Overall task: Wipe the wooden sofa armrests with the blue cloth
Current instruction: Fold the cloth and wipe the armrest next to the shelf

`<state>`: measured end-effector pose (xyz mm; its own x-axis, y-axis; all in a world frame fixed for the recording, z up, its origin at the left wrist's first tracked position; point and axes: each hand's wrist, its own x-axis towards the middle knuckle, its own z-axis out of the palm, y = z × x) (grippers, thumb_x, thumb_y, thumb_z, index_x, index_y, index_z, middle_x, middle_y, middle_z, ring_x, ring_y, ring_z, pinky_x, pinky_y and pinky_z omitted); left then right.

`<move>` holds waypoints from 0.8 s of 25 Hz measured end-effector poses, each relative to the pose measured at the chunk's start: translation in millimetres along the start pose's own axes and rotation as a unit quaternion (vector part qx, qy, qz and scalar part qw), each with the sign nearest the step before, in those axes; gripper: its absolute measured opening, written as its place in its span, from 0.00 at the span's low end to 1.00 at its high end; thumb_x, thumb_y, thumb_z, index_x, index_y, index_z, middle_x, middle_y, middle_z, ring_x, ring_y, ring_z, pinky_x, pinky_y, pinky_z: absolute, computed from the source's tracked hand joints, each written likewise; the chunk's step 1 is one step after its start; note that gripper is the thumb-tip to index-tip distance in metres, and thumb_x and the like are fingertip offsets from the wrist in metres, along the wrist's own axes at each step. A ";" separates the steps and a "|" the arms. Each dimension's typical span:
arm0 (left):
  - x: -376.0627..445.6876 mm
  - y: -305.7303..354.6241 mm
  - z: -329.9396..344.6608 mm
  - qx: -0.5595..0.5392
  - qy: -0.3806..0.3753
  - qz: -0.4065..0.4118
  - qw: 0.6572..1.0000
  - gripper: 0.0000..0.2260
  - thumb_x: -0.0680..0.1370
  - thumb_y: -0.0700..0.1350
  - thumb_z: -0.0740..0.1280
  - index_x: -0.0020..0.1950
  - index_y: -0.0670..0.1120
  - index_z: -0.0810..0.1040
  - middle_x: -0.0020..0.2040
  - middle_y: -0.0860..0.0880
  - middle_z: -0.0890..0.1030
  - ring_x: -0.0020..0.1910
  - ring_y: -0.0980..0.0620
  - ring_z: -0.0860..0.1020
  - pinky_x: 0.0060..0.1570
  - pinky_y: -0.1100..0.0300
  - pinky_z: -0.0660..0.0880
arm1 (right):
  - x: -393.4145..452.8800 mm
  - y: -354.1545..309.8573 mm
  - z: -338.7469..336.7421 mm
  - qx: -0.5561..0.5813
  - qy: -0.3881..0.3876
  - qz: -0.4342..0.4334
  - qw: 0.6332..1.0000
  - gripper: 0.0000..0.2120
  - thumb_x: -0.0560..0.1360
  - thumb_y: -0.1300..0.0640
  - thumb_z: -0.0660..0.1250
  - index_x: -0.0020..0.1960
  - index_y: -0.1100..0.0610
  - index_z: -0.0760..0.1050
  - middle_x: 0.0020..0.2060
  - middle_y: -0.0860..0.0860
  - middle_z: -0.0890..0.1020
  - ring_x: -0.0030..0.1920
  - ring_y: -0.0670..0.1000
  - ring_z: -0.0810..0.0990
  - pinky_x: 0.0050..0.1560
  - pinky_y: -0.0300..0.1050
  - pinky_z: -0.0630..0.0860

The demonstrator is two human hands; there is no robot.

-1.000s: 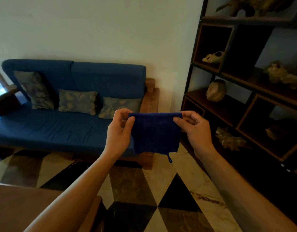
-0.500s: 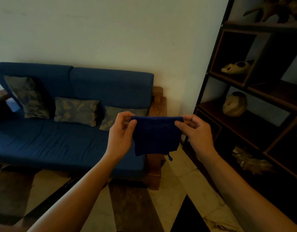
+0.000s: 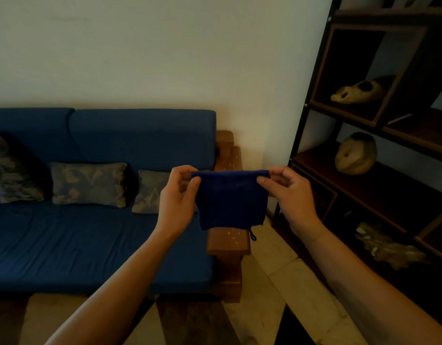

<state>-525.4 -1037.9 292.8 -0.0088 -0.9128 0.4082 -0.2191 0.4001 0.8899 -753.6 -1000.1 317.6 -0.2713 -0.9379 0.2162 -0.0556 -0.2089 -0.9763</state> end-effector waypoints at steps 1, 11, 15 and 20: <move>13.7 -6.3 8.2 0.000 0.000 0.000 1.000 0.06 0.83 0.42 0.62 0.57 0.52 0.73 0.49 0.52 0.80 0.45 0.52 0.80 0.42 0.56 0.79 | 16.9 6.0 -2.5 0.000 0.001 0.000 1.000 0.05 0.75 0.62 0.72 0.47 0.53 0.80 0.40 0.48 0.85 0.43 0.46 0.85 0.41 0.40 0.81; 134.2 -40.8 73.9 0.020 0.025 -0.012 0.999 0.07 0.83 0.43 0.62 0.57 0.55 0.72 0.49 0.51 0.80 0.46 0.50 0.81 0.44 0.55 0.80 | 175.0 40.2 -17.3 0.006 -0.024 0.011 1.000 0.05 0.75 0.62 0.72 0.49 0.55 0.81 0.44 0.51 0.86 0.45 0.48 0.85 0.46 0.41 0.82; 157.6 -55.1 77.3 0.026 0.036 -0.028 0.999 0.06 0.83 0.43 0.62 0.58 0.53 0.72 0.48 0.52 0.80 0.45 0.54 0.80 0.41 0.61 0.78 | 200.9 54.5 -8.6 0.007 -0.028 0.021 0.999 0.05 0.74 0.62 0.73 0.49 0.55 0.81 0.45 0.53 0.86 0.47 0.50 0.85 0.47 0.44 0.81; 176.9 -70.2 76.6 0.033 0.006 -0.028 0.999 0.07 0.83 0.43 0.62 0.60 0.51 0.72 0.48 0.53 0.79 0.45 0.55 0.80 0.42 0.61 0.78 | 211.7 63.8 -0.5 0.019 -0.008 0.023 1.000 0.06 0.74 0.62 0.72 0.48 0.53 0.81 0.44 0.51 0.86 0.45 0.48 0.84 0.45 0.40 0.81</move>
<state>-586.3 -1233.7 286.9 0.0166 -0.9324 0.3610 -0.2831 0.3419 0.8961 -815.1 -1211.8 301.1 -0.2573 -0.9511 0.1710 -0.0059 -0.1754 -0.9845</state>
